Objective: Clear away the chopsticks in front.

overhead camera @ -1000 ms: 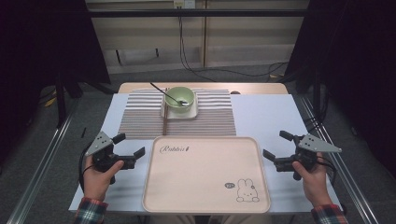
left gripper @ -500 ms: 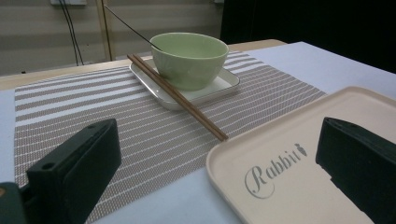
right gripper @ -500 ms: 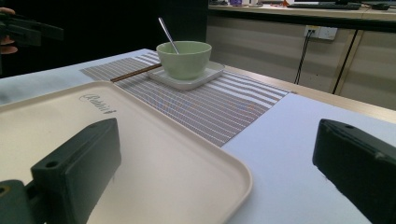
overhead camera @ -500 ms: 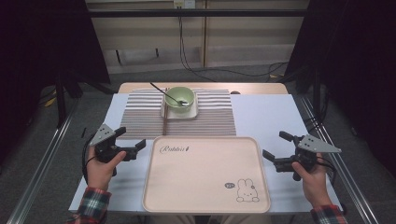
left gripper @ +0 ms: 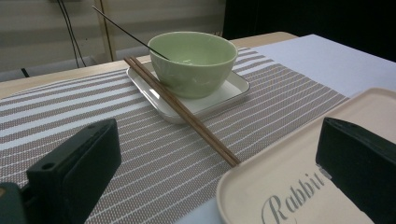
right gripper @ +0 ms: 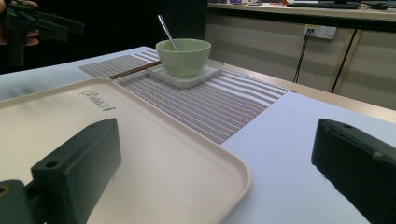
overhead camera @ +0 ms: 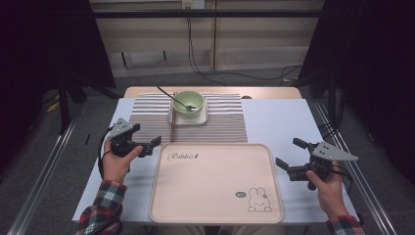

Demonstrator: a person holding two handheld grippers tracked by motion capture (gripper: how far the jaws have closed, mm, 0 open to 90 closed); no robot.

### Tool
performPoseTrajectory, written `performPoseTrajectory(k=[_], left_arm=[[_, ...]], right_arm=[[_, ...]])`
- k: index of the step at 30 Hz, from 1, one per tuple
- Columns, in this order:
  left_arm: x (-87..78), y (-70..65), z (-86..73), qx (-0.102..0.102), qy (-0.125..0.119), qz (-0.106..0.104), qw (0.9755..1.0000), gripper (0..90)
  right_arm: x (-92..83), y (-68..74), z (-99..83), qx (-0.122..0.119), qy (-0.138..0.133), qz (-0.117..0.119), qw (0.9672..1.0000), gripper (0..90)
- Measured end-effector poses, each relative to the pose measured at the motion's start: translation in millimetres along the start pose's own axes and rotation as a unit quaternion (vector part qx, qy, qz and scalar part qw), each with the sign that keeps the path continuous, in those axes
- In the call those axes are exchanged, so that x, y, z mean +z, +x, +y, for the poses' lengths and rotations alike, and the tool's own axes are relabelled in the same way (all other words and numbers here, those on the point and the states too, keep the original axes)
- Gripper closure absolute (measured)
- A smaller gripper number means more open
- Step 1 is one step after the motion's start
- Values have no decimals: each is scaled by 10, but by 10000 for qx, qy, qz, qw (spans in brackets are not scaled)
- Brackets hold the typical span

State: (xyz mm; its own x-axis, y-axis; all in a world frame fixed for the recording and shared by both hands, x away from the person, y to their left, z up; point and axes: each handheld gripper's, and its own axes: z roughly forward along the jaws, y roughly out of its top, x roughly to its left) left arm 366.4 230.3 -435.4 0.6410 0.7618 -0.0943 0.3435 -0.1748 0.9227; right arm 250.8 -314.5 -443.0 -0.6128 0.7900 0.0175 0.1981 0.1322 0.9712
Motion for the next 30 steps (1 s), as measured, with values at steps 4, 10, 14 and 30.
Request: performPoseTrajectory(k=[4,10,14,30], left_arm=[[103,37,30,-36,-1,-7,10000,0],[236,124,71,-243,-17,212,9995,0],[301,192,89,-297,55,267,9992,0],[632,360,192,-596,267,655,9957,0]], right_arm=[[6,8,-4,22,-4,17,10000,9],[6,7,-4,26,2,12,10000,9],[8,1,-2,5,-4,30,10000,9],[23,-2,-6,5,10,72,10000,10]])
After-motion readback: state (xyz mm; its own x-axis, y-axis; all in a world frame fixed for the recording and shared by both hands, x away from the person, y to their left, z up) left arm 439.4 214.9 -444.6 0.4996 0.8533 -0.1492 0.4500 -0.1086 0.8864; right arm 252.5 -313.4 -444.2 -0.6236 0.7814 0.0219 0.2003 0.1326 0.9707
